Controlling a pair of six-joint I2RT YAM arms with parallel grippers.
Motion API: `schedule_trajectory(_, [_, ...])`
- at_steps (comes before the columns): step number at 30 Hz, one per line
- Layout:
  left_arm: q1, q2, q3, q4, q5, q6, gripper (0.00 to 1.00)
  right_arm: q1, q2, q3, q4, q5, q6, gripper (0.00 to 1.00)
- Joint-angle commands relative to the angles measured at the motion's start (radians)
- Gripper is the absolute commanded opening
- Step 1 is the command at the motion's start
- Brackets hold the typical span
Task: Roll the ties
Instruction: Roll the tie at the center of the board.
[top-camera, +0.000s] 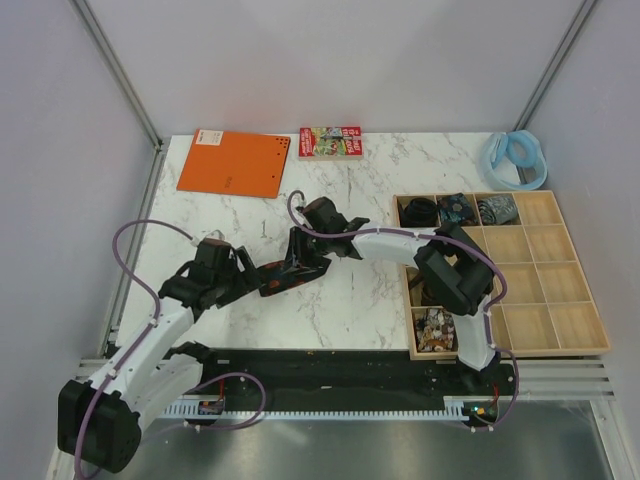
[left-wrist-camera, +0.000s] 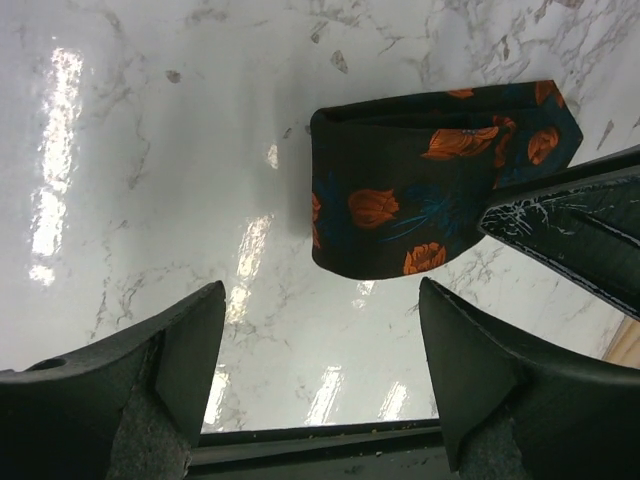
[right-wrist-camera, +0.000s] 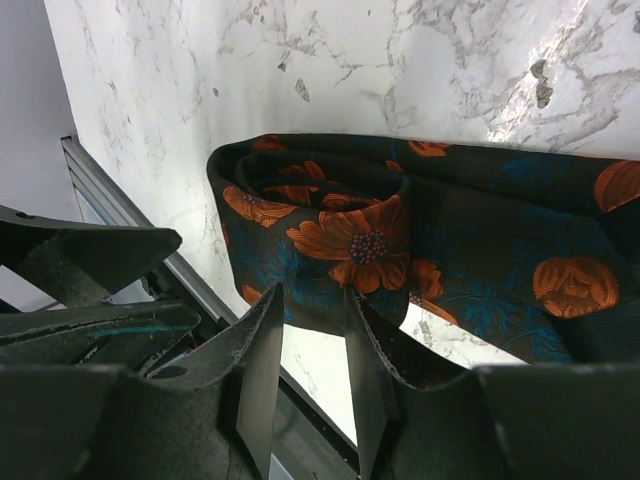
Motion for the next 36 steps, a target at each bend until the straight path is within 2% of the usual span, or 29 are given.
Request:
schedule_trajectory(1, [0.010,-0.034,-0.058,0.194,0.078,-0.049,0.84,0.002,0.023,0.023,0.037,-0.010,-0.016,0.38])
schedule_trajectory(11, [0.018,0.043,-0.121,0.349,0.052,-0.012,0.84,0.002,0.063,0.023,0.040,-0.010,-0.022,0.38])
schedule_trajectory(21, [0.035,0.178,-0.158,0.530,0.087,-0.028,0.77,-0.008,0.101,0.021,0.039,-0.021,-0.028,0.38])
schedule_trajectory(30, [0.035,0.239,-0.172,0.602,0.158,-0.047,0.61,-0.012,0.137,0.034,0.047,-0.036,-0.028,0.38])
schedule_trajectory(33, [0.032,0.265,-0.158,0.613,0.189,-0.028,0.50,-0.012,0.144,0.034,0.057,-0.044,-0.018,0.38])
schedule_trajectory(34, [0.032,0.280,-0.154,0.637,0.195,-0.017,0.42,-0.012,0.144,0.034,0.062,-0.047,-0.015,0.38])
schedule_trajectory(36, [0.030,0.290,-0.135,0.640,0.215,-0.002,0.35,-0.012,0.144,0.031,0.065,-0.049,-0.010,0.38])
